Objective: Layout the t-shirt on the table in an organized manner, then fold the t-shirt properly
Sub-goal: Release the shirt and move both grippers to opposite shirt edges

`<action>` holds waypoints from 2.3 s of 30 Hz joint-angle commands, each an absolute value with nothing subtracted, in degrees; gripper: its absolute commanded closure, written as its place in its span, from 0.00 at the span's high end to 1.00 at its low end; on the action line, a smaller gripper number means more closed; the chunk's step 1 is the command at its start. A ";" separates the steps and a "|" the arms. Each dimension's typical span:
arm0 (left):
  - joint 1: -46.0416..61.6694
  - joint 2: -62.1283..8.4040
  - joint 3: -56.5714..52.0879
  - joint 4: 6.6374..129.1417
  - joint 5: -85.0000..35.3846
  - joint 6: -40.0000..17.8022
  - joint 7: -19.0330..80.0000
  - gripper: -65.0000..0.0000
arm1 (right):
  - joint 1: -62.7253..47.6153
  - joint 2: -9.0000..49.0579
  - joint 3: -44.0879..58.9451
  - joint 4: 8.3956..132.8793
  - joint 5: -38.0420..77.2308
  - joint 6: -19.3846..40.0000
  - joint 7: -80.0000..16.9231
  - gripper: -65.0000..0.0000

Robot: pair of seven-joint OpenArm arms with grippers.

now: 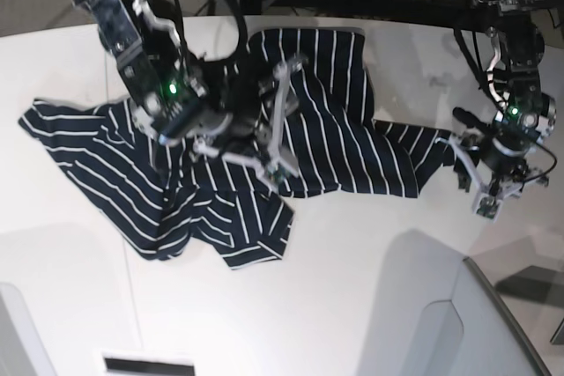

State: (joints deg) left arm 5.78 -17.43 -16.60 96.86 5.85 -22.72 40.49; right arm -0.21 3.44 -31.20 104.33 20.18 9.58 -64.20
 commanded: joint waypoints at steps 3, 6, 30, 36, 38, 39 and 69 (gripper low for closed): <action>5.32 -16.75 -19.91 98.77 5.67 -22.46 39.34 0.38 | 5.23 3.03 -31.43 92.88 20.53 9.89 -57.54 0.39; 6.64 -16.04 -22.55 99.82 5.67 -22.46 39.34 0.38 | 9.27 2.51 -31.60 80.57 20.62 10.07 -53.14 0.34; 15.87 -14.20 -24.84 97.71 -1.54 -22.46 39.43 0.39 | 29.32 -7.60 -31.08 33.89 20.79 9.63 -24.04 0.01; 18.33 -15.43 -24.66 93.41 -13.49 -22.46 39.43 0.39 | 33.63 -7.43 -31.08 29.85 20.79 9.63 -14.81 0.01; 18.77 -15.16 -24.22 93.32 -15.43 -22.46 39.43 0.39 | 34.24 -7.25 -31.08 29.76 20.79 9.63 -11.21 0.01; 18.77 -14.90 -24.22 93.23 -16.22 -22.46 39.43 0.39 | 34.33 -7.25 -31.16 30.37 20.79 9.63 -10.24 0.01; 21.49 -6.81 -12.09 89.27 -20.44 -24.13 31.43 0.86 | -4.62 16.57 -7.78 90.33 20.44 10.15 -21.49 0.01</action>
